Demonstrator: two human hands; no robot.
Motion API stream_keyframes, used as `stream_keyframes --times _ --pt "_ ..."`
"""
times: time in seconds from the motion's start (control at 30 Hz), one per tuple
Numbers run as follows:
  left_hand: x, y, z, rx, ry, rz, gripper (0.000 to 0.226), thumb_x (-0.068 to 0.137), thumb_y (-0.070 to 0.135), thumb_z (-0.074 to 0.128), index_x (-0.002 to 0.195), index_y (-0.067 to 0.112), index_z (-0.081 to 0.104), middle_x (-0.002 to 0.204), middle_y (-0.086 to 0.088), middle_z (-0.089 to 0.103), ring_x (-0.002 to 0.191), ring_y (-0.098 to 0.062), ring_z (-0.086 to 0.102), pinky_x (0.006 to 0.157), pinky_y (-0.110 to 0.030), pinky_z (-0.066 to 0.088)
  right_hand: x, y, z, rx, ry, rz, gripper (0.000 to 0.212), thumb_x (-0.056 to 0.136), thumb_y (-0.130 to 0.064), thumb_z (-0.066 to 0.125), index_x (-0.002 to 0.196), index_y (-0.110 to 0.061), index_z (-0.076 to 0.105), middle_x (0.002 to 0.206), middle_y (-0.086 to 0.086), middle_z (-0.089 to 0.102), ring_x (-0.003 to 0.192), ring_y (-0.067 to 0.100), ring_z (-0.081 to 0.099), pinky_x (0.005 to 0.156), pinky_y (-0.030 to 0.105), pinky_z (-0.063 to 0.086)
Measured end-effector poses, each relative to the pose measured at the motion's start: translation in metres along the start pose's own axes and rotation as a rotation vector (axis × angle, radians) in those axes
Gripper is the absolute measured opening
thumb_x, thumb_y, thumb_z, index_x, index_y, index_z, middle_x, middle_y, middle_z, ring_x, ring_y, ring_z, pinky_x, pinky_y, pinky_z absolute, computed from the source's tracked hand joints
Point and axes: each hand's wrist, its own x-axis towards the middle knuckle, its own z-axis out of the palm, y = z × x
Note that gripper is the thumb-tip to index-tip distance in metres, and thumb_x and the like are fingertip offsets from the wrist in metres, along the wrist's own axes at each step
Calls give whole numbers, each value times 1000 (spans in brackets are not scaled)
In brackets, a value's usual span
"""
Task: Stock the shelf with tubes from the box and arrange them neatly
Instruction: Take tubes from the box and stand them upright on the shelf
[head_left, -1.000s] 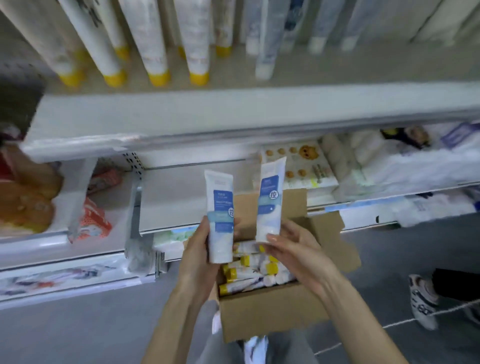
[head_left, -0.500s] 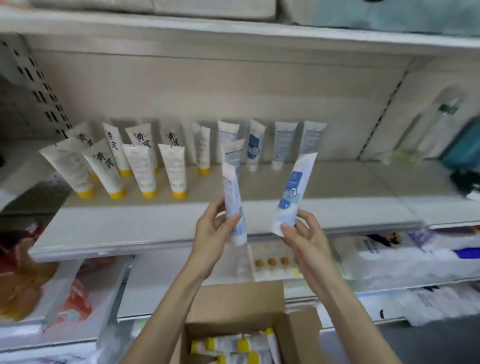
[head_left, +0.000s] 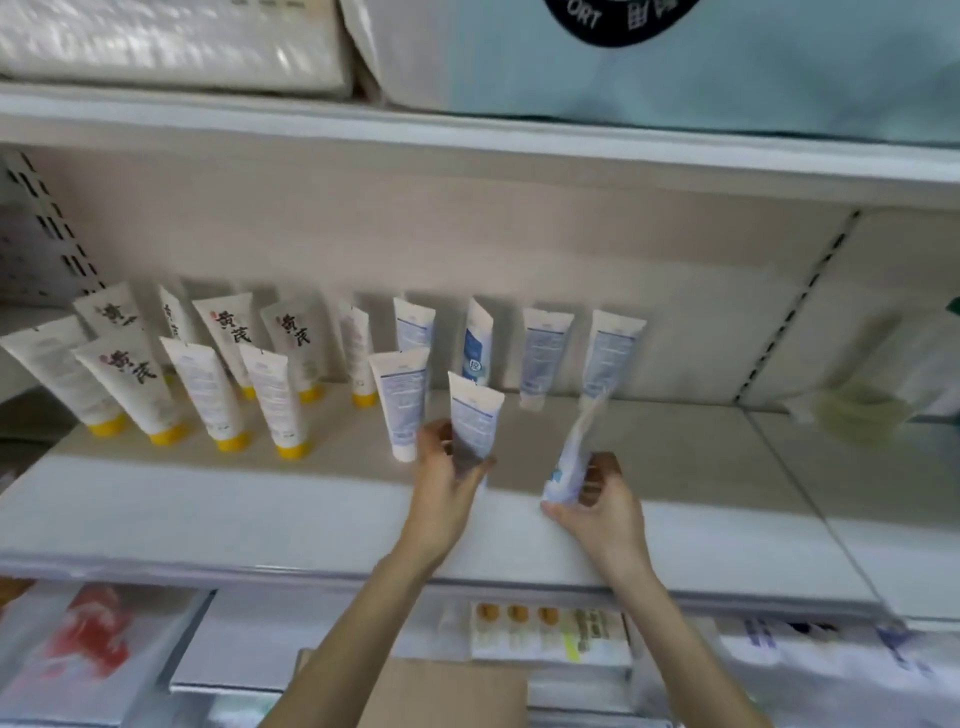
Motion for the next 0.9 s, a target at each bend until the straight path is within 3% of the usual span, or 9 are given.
stream_keyframes --times 0.13,0.27,0.37,0.47,0.6,0.73,0.9 --pt "14 -5 10 78 44 15 49 78 8 73 109 13 35 109 -9 52 97 -22 54 80 -25 46 25 1 10 -17 -13 -69 50 57 -9 87 87 -15 48 76 -6 63 74 20 63 65 31 49" --pt "16 -17 11 139 -8 -39 50 71 6 77 104 16 40 99 -9 58 91 -25 57 78 -37 51 49 0 21 -51 -37 -54 49 55 -15 87 91 -12 54 90 7 64 84 25 62 72 34 50" --pt "13 -17 8 150 -50 -60 46 72 0 74 99 13 40 87 0 57 75 -13 53 66 -19 45 60 0 25 -157 -54 -74 50 59 -25 86 96 -9 58 94 12 60 89 29 58 75 37 48" --pt "15 -17 6 176 -48 -85 45 72 1 74 97 11 38 83 -4 56 67 -10 47 58 -16 40 60 2 24 -140 -73 -74 47 58 -27 86 93 -12 58 93 10 62 86 28 60 75 40 50" --pt "20 -19 9 144 -9 -110 44 74 3 74 97 14 38 90 -10 59 75 -15 50 63 -18 42 57 4 15 -67 -140 -78 36 69 -20 81 96 -16 59 95 11 66 86 27 63 72 28 46" --pt "21 -21 10 128 20 -100 40 76 4 72 96 16 39 88 -6 59 74 -12 51 61 -11 40 54 1 14 -1 -114 -70 30 73 -15 79 96 -10 62 85 4 67 74 19 62 58 9 41" --pt "20 -19 11 153 33 -72 38 80 2 68 100 14 38 85 4 54 71 -4 47 59 -5 37 55 -2 18 -6 -102 -79 28 73 -14 79 96 -9 63 76 -3 62 64 0 55 55 5 39"
